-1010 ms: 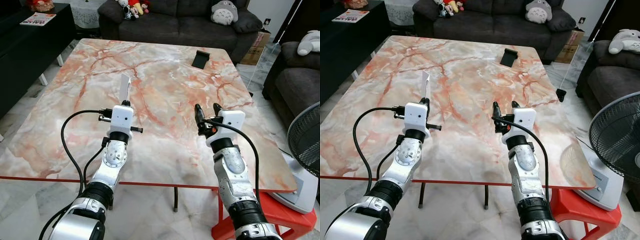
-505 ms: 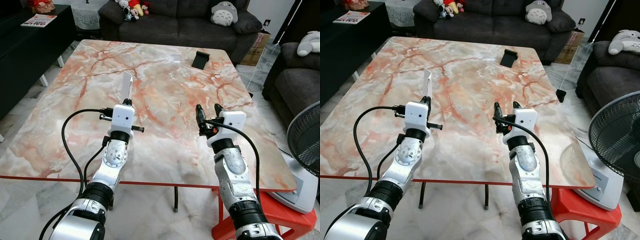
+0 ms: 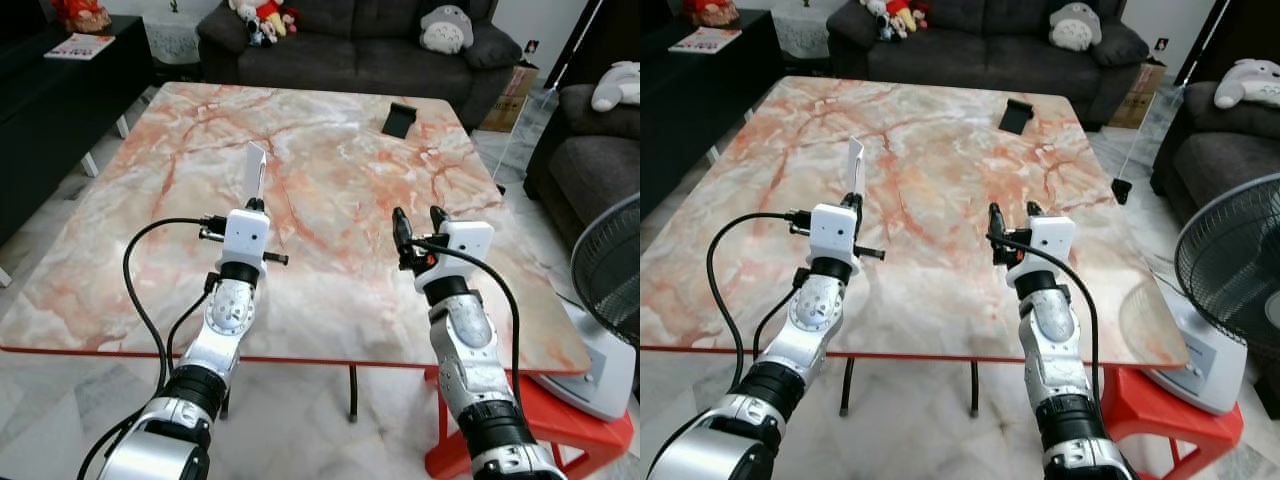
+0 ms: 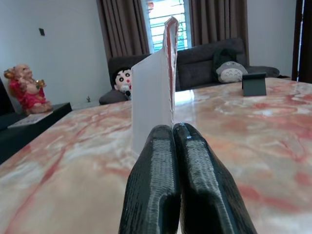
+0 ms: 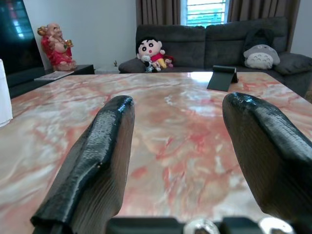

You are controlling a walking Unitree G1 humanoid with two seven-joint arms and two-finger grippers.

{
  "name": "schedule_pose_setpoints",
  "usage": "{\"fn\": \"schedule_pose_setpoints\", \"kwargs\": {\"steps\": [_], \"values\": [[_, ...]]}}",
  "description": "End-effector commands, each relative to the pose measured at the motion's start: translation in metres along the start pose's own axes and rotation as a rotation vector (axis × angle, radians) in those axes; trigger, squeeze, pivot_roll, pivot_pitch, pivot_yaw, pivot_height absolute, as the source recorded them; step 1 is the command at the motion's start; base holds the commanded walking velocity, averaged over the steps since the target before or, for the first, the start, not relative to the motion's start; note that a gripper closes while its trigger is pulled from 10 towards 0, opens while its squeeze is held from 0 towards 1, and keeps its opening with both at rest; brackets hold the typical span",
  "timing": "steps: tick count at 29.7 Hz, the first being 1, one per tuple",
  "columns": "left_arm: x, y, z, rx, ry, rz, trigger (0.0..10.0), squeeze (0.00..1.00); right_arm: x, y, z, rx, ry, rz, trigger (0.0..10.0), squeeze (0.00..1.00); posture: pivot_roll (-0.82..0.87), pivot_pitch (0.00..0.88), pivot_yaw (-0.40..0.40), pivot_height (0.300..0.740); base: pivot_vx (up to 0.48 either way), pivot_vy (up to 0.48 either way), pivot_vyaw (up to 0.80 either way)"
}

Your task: Picking trash to rubbish bin

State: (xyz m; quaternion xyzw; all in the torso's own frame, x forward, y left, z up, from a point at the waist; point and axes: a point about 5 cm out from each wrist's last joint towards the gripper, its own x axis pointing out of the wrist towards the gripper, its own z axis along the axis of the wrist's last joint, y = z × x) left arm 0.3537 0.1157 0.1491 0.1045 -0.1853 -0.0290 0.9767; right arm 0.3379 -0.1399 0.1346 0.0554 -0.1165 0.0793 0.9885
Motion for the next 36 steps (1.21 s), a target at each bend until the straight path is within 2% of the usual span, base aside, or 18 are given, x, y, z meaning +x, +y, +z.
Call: {"fn": "schedule_pose_setpoints", "kwargs": {"steps": [1, 14, 26, 31, 34, 36], "values": [[0.002, -0.001, 0.005, 0.011, -0.024, -0.015, 10.0, 0.0, 0.0, -0.005, 0.001, 0.008, -0.006, -0.021, 10.0, 0.0, -0.13, 0.02, -0.07, 0.74, -0.259, 0.0, 0.0], [0.002, 0.0, 0.004, 0.018, -0.017, -0.008, 10.0, 0.0, 0.001, -0.007, 0.001, 0.004, -0.003, -0.027, 10.0, 0.0, -0.13, 0.034, -0.074, 0.74, -0.256, 0.0, 0.0], [0.001, 0.002, 0.0, 0.025, 0.006, 0.003, 10.0, 0.0, -0.003, -0.02, -0.001, -0.018, 0.012, -0.055, 10.0, 0.0, -0.13, 0.039, -0.078, 0.74, -0.25, 0.0, 0.0], [-0.003, 0.004, -0.008, 0.027, 0.05, 0.021, 10.0, 0.0, -0.006, -0.026, -0.004, -0.028, 0.03, -0.07, 10.0, 0.0, -0.13, 0.04, -0.079, 0.74, -0.051, 0.0, 0.0], [-0.009, 0.006, -0.022, 0.019, 0.128, 0.034, 10.0, 0.0, -0.011, -0.035, -0.01, -0.042, 0.059, -0.091, 10.0, 0.0, -0.13, 0.04, -0.08, 0.74, 0.0, 0.0, 0.0], [-0.011, 0.006, -0.025, 0.021, 0.144, 0.034, 10.0, 0.0, -0.013, -0.038, -0.012, -0.046, 0.069, -0.099, 10.0, 0.0, -0.13, 0.04, -0.08, 0.74, 0.0, 0.0, 0.0]]}}
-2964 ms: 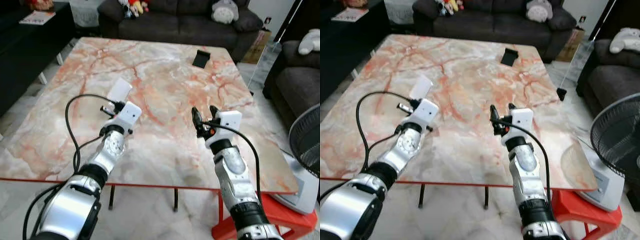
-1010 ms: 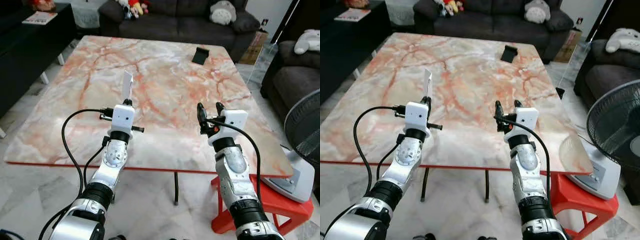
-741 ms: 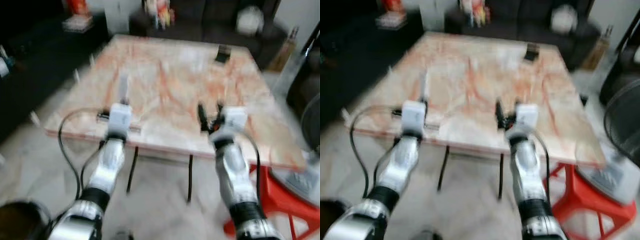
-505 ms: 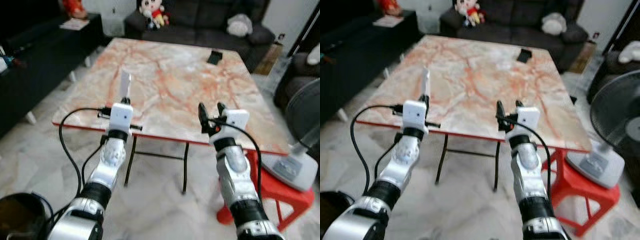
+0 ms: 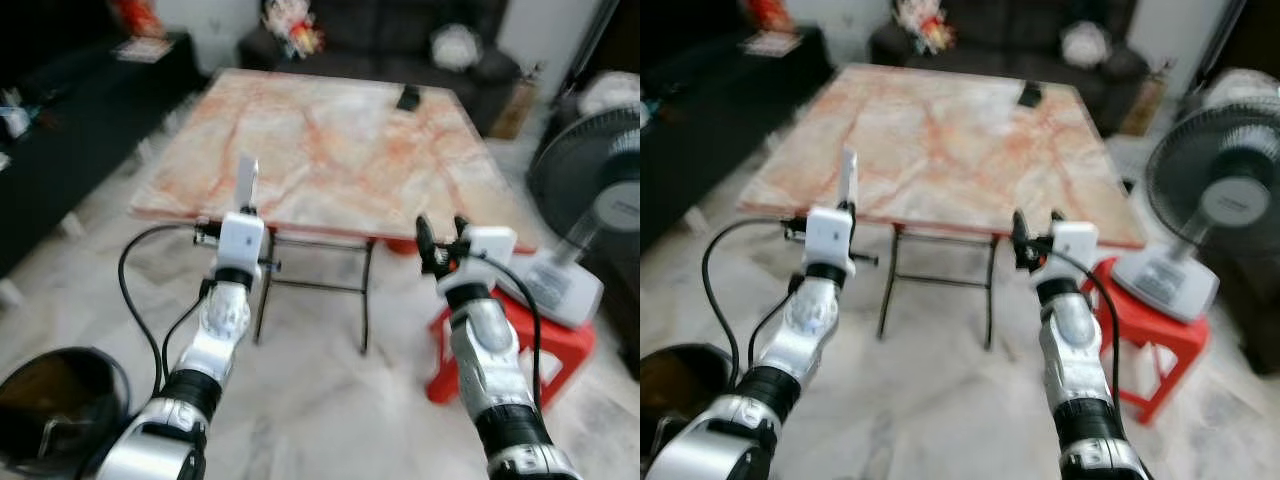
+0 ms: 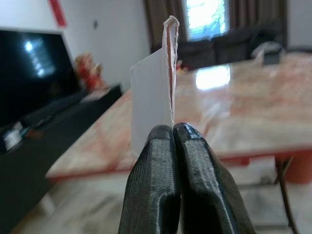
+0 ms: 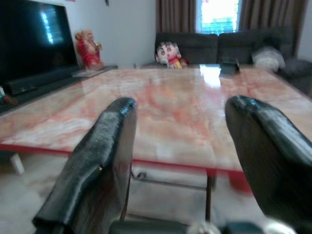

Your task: Picking trash to rubbish bin

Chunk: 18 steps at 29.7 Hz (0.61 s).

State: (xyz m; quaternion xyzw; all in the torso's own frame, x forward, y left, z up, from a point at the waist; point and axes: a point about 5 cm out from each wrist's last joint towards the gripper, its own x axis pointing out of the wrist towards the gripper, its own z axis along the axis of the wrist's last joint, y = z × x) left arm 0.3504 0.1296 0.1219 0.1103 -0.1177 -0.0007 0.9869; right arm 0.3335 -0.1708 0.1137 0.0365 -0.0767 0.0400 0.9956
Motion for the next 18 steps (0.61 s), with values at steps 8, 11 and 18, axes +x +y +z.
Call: {"fn": "schedule_pose_setpoints", "kwargs": {"steps": [8, 11, 18], "values": [[-0.016, -0.005, -0.033, 0.034, 0.175, -0.064, 10.0, 0.0, -0.018, -0.039, -0.025, -0.032, 0.134, -0.105, 10.0, 0.0, -0.13, 0.043, -0.086, 0.74, 0.0, 0.0, 0.0], [-0.028, -0.011, -0.053, 0.0, 0.309, -0.115, 10.0, 0.0, -0.033, -0.056, -0.044, -0.018, 0.231, -0.172, 10.0, 0.0, -0.13, 0.043, -0.09, 0.74, 0.0, 0.0, 0.0], [-0.08, -0.016, -0.104, -0.092, 0.653, -0.133, 10.0, 0.0, -0.097, -0.091, -0.098, 0.054, 0.552, -0.367, 10.0, 0.0, -0.14, 0.042, -0.087, 0.74, 0.0, 0.0, 0.0]]}}
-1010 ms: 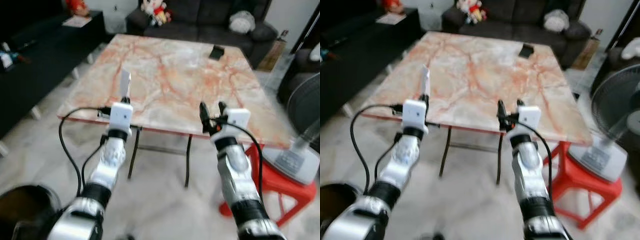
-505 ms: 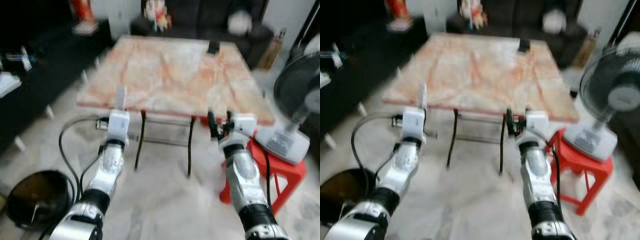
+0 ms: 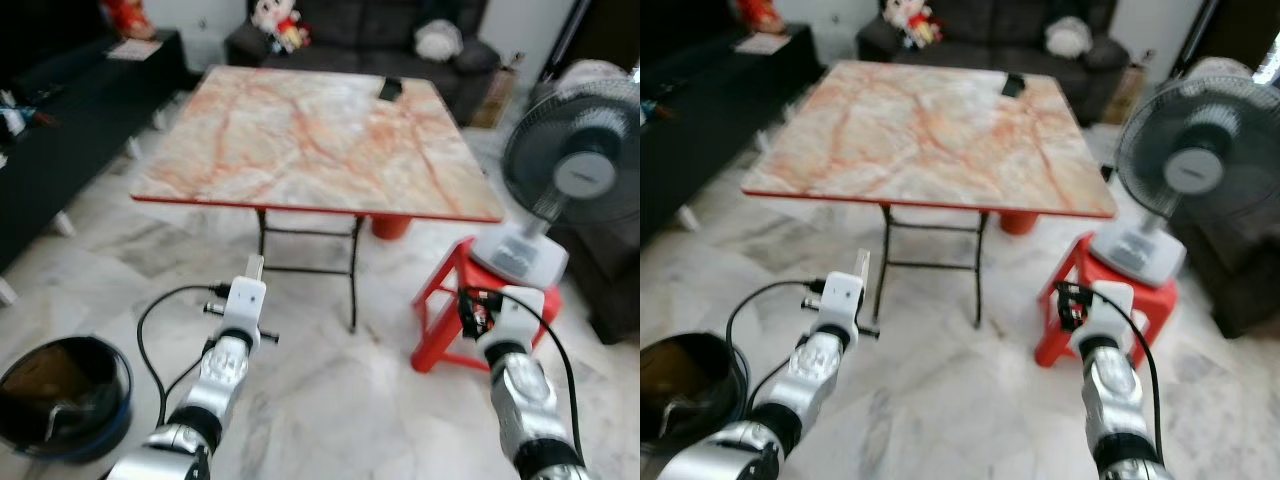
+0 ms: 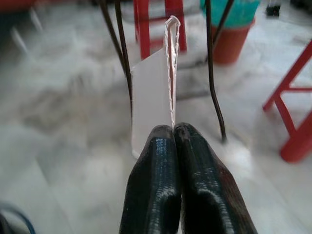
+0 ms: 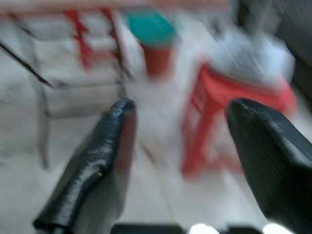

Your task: Picking trash to rubbish bin

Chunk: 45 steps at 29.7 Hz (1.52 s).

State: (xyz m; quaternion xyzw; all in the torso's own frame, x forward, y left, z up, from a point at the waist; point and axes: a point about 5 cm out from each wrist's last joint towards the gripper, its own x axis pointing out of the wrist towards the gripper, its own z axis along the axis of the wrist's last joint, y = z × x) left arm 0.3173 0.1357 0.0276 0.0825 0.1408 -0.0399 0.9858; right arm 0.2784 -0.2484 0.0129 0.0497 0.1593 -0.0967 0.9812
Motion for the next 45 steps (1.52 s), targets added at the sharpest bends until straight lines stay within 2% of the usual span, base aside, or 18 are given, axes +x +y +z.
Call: {"fn": "schedule_pose_setpoints", "kwargs": {"steps": [1, 4, 8, 12, 15, 19, 32, 45], "values": [[-0.018, -0.003, -0.045, -0.033, 0.201, -0.005, 10.0, 0.0, -0.018, -0.025, -0.035, 0.04, 0.161, -0.104, 10.0, 0.0, -0.14, 0.042, -0.087, 0.74, 0.0, 0.0, 0.0], [-0.028, -0.004, -0.063, -0.025, 0.274, -0.012, 10.0, 0.0, -0.033, -0.035, -0.058, 0.043, 0.261, -0.148, 10.0, 0.0, -0.13, 0.043, -0.088, 0.74, 0.0, 0.0, 0.0], [-0.049, -0.01, -0.093, -0.008, 0.397, -0.038, 10.0, 0.0, -0.071, -0.049, -0.105, 0.062, 0.462, -0.228, 10.0, 0.0, -0.12, 0.048, -0.091, 0.74, 0.0, 0.0, 0.0], [-0.061, -0.011, -0.109, -0.02, 0.477, -0.033, 10.0, 0.0, -0.087, -0.049, -0.122, 0.082, 0.523, -0.252, 10.0, 0.0, -0.12, 0.05, -0.086, 0.74, 0.0, 0.0, 0.0], [-0.079, -0.01, -0.131, -0.046, 0.59, -0.014, 10.0, 0.0, -0.095, -0.049, -0.13, 0.085, 0.554, -0.265, 10.0, 0.0, -0.14, 0.052, -0.073, 0.74, 0.0, 0.0, 0.0], [-0.088, -0.008, -0.14, -0.074, 0.636, 0.005, 10.0, 0.0, -0.093, -0.047, -0.129, 0.071, 0.558, -0.25, 10.0, 0.0, -0.14, 0.051, -0.071, 0.74, 0.0, 0.0, 0.2], [-0.094, -0.007, -0.145, -0.094, 0.654, 0.013, 10.0, 0.0, -0.078, -0.04, -0.118, 0.038, 0.532, -0.213, 10.0, 0.0, -0.12, 0.045, -0.084, 0.74, 0.0, 0.0, 0.8], [-0.091, -0.009, -0.142, -0.086, 0.639, 0.018, 10.0, 0.0, -0.084, -0.041, -0.123, 0.022, 0.55, -0.208, 10.0, 0.0, -0.13, 0.034, -0.089, 0.74, 0.0, 0.0, 0.8]]}}
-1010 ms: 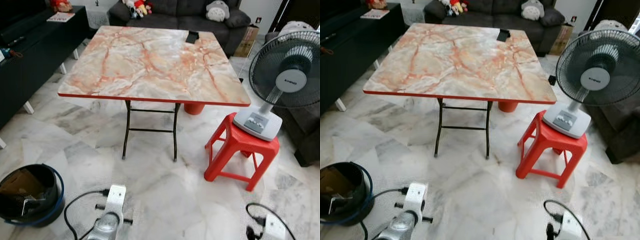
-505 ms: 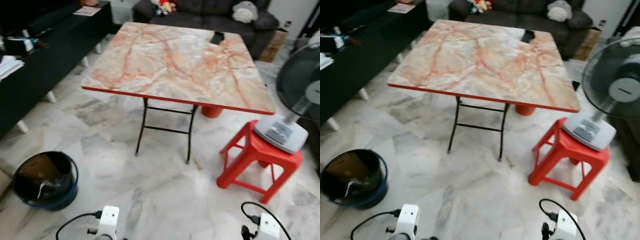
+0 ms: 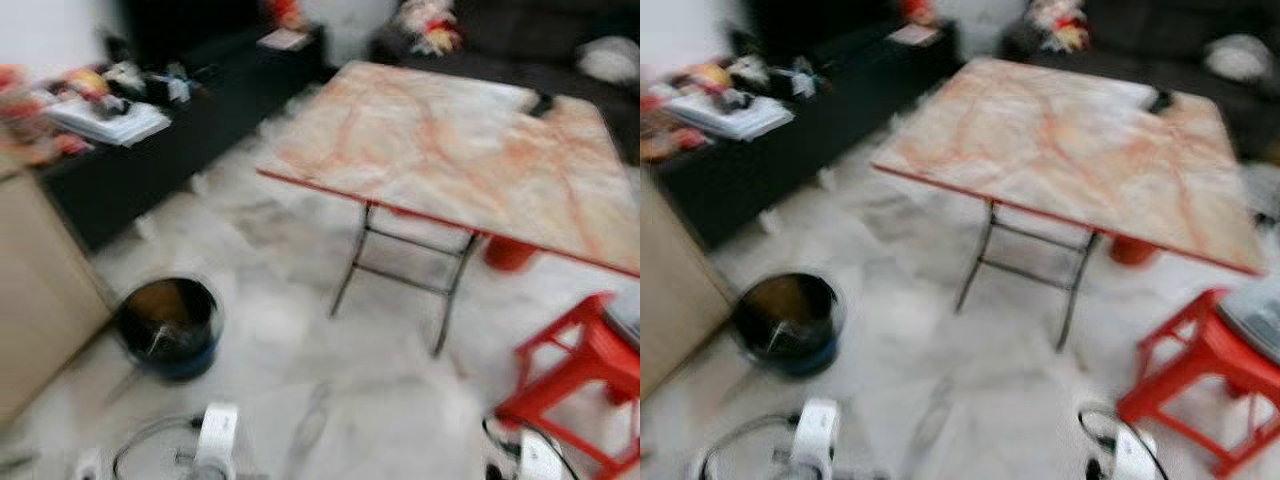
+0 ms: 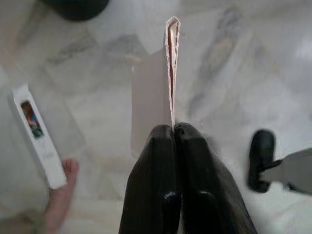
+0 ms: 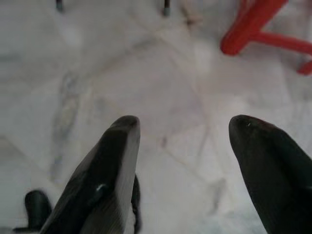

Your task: Picking trash to rubbish bin

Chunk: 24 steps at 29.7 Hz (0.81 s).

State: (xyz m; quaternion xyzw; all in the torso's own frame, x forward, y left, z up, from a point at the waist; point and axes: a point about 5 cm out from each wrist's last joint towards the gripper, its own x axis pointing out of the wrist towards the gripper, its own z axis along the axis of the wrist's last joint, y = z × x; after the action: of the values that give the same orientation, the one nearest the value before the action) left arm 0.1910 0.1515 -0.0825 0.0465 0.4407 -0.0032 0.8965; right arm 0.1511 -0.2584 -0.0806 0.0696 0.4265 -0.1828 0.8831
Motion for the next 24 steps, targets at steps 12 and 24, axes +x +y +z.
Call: {"fn": "schedule_pose_setpoints", "kwargs": {"steps": [12, 24], "values": [[-0.0003, 0.0053, -0.0028, -0.001, 0.014, 0.021, 10.0, 0.0, 0.0017, 0.0033, 0.0075, -0.009, -0.026, 0.011, 10.0, 0.0, -0.13, 0.033, -0.095, 0.74, 0.0, 0.0, 0.73], [-0.0005, 0.0078, -0.0036, 0.003, 0.015, 0.04, 10.0, 0.0, 0.0018, 0.0066, 0.0073, -0.002, -0.027, 0.022, 10.0, 0.0, -0.12, 0.05, -0.097, 0.74, 0.266, 0.0, 0.0]]}}
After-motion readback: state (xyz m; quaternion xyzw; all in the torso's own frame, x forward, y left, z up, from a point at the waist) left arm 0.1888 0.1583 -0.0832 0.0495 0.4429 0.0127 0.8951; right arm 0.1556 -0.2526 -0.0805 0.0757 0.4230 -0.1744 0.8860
